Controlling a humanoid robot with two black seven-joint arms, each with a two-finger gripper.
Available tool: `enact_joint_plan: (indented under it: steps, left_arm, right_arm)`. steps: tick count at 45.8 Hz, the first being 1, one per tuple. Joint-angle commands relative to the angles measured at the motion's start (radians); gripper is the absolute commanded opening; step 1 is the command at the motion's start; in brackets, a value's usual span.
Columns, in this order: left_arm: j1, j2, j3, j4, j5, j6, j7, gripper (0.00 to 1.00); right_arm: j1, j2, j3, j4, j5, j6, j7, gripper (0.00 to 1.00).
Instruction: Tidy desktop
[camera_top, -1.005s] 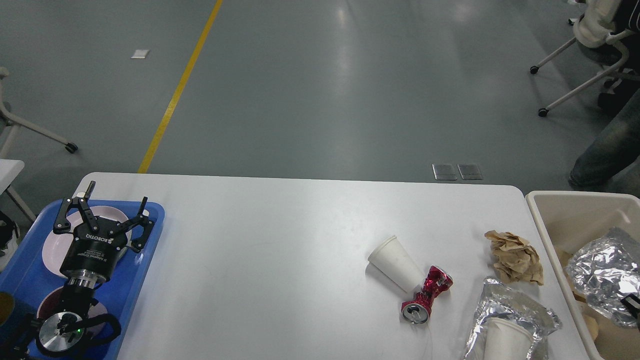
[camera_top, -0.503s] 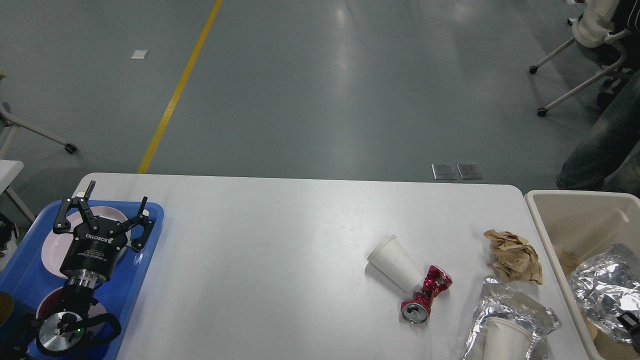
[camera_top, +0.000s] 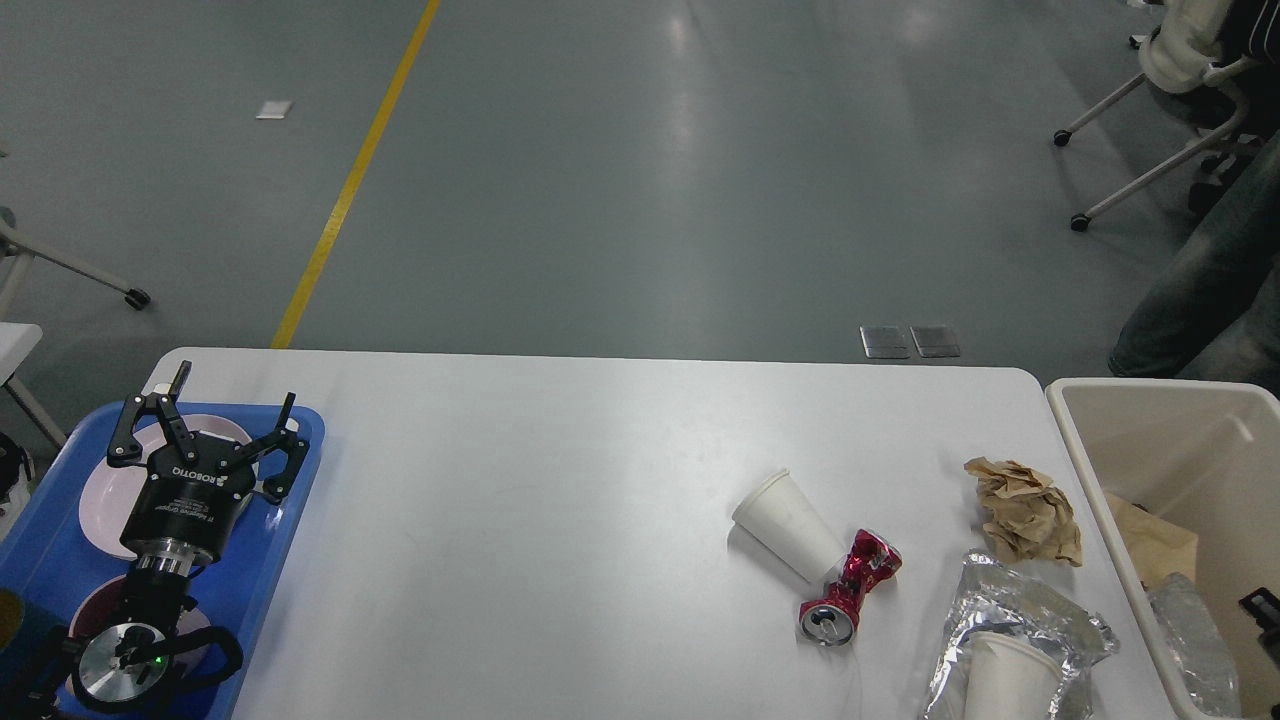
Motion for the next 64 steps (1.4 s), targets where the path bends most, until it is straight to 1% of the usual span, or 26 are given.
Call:
enact_joint_plan:
  steps: [1, 5, 7, 11, 14, 18, 21, 22, 28, 33, 39, 44, 48, 50, 52, 54, 64]
  left_arm:
    - [0.0, -0.001, 0.0, 0.0, 0.0, 0.0, 0.0, 0.97]
    - [0.0, 0.001, 0.0, 0.0, 0.0, 0.0, 0.0, 0.97]
    - [0.0, 0.001, 0.0, 0.0, 0.0, -0.001, 0.0, 0.97]
    - [0.0, 0.001, 0.0, 0.0, 0.0, 0.0, 0.0, 0.97]
    - [0.0, -0.001, 0.0, 0.0, 0.0, -0.001, 0.0, 0.97]
    - [0.0, 0.001, 0.0, 0.0, 0.0, -0.001, 0.0, 0.97]
    - [0.0, -0.001, 0.0, 0.0, 0.0, -0.001, 0.0, 0.97]
    - [0.002, -0.001, 0.0, 0.0, 0.0, -0.001, 0.0, 0.97]
    - [0.002, -0.001, 0.0, 0.0, 0.0, -0.001, 0.0, 0.97]
    - [0.002, -0.001, 0.0, 0.0, 0.0, 0.0, 0.0, 0.97]
    - [0.002, 0.001, 0.0, 0.0, 0.0, 0.0, 0.0, 0.97]
    - [0.002, -0.001, 0.0, 0.0, 0.0, 0.0, 0.0, 0.97]
    - [0.002, 0.001, 0.0, 0.0, 0.0, 0.002, -0.001, 0.97]
    - [0.002, 0.001, 0.0, 0.0, 0.0, 0.0, -0.001, 0.97]
    - [0.002, 0.001, 0.0, 0.0, 0.0, 0.002, 0.0, 0.97]
    - [0.0, 0.001, 0.0, 0.0, 0.0, 0.002, -0.001, 0.97]
    - [0.0, -0.001, 0.0, 0.0, 0.0, 0.0, 0.0, 0.97]
  right_arm:
    - [0.122, -0.075, -0.015, 0.161, -0.053, 0.005, -0.003, 1.0]
    - [0.269, -0.128, -0.065, 0.293, -0.168, 0.013, -0.005, 1.0]
    - [0.354, -0.159, -0.104, 0.367, -0.214, 0.036, -0.009, 1.0]
    - [0.541, -0.196, -0.206, 0.531, -0.261, 0.126, -0.017, 1.0]
    - [0.719, -0.207, -0.327, 0.634, -0.265, 0.207, -0.02, 1.0]
    - [0.944, -0.188, -0.489, 0.761, -0.265, 0.331, -0.02, 1.0]
    - [1.089, -0.152, -0.547, 0.846, -0.263, 0.422, -0.02, 1.0]
    - [1.151, -0.133, -0.561, 0.878, -0.263, 0.468, -0.02, 1.0]
    - [1.391, -0.05, -0.596, 0.998, -0.257, 0.692, -0.022, 1.0]
    - [1.561, -0.007, -0.599, 1.113, -0.254, 0.807, -0.02, 1.0]
    - [1.747, 0.051, -0.601, 1.304, -0.252, 0.847, -0.022, 1.0]
    - [1.889, 0.06, -0.589, 1.476, -0.252, 0.835, -0.022, 1.0]
    - [1.969, 0.06, -0.57, 1.581, -0.251, 0.824, -0.02, 1.0]
    - [1.985, 0.059, -0.563, 1.602, -0.249, 0.818, -0.02, 1.0]
    - [1.986, 0.056, -0.561, 1.607, -0.249, 0.81, -0.02, 0.96]
    - [1.985, 0.054, -0.567, 1.608, -0.249, 0.801, -0.02, 0.95]
    - [1.976, 0.042, -0.581, 1.607, -0.249, 0.775, -0.02, 0.95]
